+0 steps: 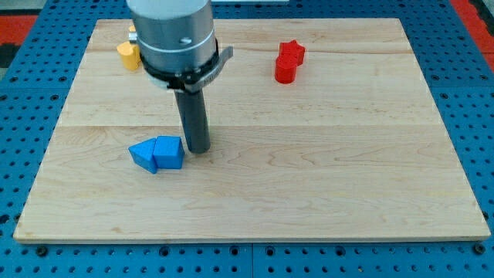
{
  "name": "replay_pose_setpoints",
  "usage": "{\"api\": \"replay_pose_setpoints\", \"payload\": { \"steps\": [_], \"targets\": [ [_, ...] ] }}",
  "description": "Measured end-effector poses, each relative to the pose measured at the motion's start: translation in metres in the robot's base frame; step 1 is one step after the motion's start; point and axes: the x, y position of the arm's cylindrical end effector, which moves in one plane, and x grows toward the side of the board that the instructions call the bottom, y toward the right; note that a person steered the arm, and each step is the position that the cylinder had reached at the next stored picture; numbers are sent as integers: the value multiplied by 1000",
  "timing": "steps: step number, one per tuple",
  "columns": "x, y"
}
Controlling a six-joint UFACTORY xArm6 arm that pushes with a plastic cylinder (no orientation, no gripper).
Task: Move the green circle into the yellow heart
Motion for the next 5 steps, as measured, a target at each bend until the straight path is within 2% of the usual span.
{"api": "replay_pose_setpoints", "payload": {
  "steps": [3,5],
  "targets": [
    [-78,5],
    [-111,4]
  ]
}}
